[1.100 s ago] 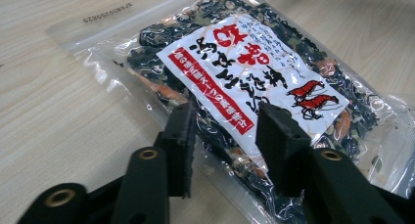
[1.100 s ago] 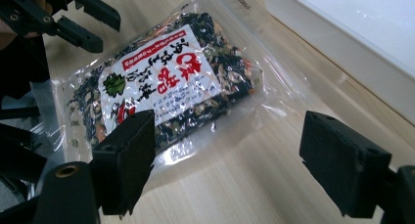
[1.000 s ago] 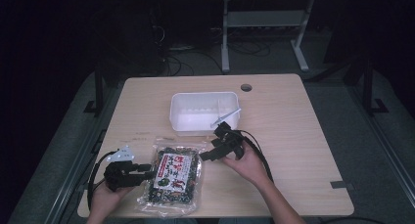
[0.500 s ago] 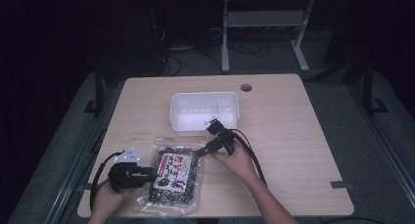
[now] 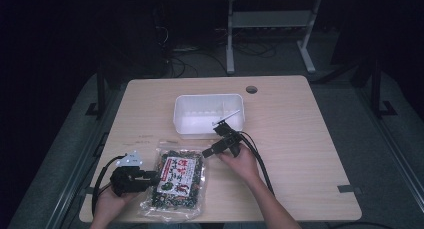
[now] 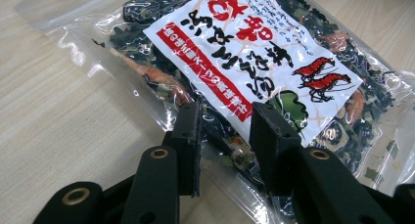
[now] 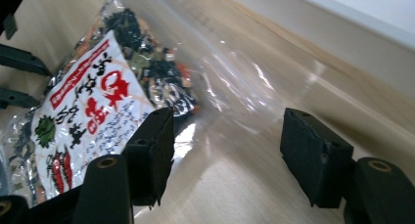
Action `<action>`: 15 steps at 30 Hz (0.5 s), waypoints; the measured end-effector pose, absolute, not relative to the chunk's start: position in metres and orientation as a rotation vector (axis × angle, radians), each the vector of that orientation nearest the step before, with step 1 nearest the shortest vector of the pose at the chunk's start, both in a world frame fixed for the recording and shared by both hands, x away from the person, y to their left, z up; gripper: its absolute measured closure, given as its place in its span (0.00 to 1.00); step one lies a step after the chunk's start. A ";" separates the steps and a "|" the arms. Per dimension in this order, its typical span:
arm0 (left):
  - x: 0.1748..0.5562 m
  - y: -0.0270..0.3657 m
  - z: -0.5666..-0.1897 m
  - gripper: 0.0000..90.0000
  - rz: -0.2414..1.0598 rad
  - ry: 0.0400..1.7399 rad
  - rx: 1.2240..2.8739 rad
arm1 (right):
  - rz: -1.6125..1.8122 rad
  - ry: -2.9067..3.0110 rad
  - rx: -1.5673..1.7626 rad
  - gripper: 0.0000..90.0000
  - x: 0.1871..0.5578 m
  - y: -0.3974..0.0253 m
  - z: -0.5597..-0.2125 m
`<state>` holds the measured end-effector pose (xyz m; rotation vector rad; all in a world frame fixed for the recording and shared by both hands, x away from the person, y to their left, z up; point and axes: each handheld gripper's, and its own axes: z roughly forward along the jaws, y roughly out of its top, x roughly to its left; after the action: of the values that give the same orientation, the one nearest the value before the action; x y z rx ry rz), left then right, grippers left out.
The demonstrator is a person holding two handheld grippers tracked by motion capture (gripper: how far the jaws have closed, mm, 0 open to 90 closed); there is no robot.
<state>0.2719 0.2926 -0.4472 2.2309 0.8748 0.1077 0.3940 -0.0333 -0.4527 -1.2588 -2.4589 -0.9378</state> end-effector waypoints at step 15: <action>0.272 0.293 -0.448 0.71 0.112 0.876 2.234 | -0.961 -2.361 -1.266 0.60 0.398 -0.034 -0.461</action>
<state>0.2725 0.2934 -0.4476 2.2339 0.8757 0.1121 0.3985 -0.0344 -0.4609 -1.2662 -2.3605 -0.9614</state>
